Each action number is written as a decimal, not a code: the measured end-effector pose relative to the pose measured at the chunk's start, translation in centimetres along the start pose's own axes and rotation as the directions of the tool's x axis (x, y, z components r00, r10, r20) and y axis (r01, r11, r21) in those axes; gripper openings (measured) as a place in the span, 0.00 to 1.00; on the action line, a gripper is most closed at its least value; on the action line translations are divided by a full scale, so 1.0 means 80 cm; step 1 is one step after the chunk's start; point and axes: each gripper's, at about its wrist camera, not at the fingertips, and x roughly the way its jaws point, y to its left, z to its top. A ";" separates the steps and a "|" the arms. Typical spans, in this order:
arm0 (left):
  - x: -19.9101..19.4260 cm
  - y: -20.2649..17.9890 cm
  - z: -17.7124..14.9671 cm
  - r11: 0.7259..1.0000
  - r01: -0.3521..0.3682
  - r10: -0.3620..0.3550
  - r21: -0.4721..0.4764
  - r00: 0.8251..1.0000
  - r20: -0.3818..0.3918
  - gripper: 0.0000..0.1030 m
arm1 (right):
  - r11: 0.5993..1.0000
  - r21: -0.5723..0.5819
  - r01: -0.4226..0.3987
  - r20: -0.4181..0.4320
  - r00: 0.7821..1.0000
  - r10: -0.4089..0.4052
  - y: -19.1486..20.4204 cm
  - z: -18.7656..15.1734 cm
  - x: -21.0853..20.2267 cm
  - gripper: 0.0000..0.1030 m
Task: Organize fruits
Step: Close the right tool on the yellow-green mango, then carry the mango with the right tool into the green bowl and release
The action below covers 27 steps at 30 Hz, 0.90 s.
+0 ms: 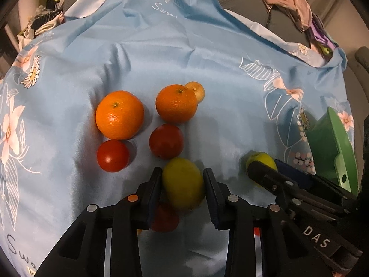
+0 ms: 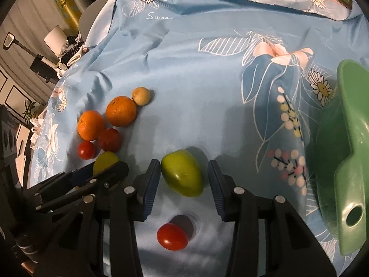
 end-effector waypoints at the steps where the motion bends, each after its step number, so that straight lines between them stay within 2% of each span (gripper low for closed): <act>1: -0.001 -0.001 -0.001 1.000 -0.011 0.011 0.004 1.000 0.006 0.35 | 1.000 0.004 0.003 -0.003 1.000 -0.003 -0.001 -0.001 0.001 0.41; 5: -0.003 -0.002 -0.003 1.000 -0.028 0.028 0.008 1.000 0.013 0.35 | 1.000 -0.004 0.021 0.004 1.000 -0.021 0.002 -0.002 0.005 0.36; 7: -0.004 -0.006 -0.003 0.999 -0.043 0.043 0.013 0.999 0.022 0.35 | 0.999 -0.011 0.032 0.013 0.999 -0.032 0.005 -0.003 0.004 0.36; 11: -0.013 -0.010 -0.002 0.998 -0.066 0.065 0.020 0.997 0.049 0.35 | 1.000 -0.002 0.004 0.045 0.999 -0.004 0.005 -0.003 -0.005 0.36; 16: -0.043 -0.024 0.001 0.997 -0.062 0.056 0.046 0.990 0.130 0.35 | 1.000 -0.010 -0.019 0.127 0.992 0.020 0.008 -0.003 -0.040 0.36; 21: -0.074 -0.048 0.008 0.996 -0.042 0.026 0.074 0.978 0.209 0.35 | 0.999 -0.005 -0.044 0.223 0.974 0.044 -0.001 -0.001 -0.083 0.36; 27: -0.099 -0.093 0.014 0.988 -0.051 0.006 0.147 0.957 0.291 0.35 | 0.998 0.051 -0.042 0.328 0.944 0.023 -0.035 0.001 -0.128 0.36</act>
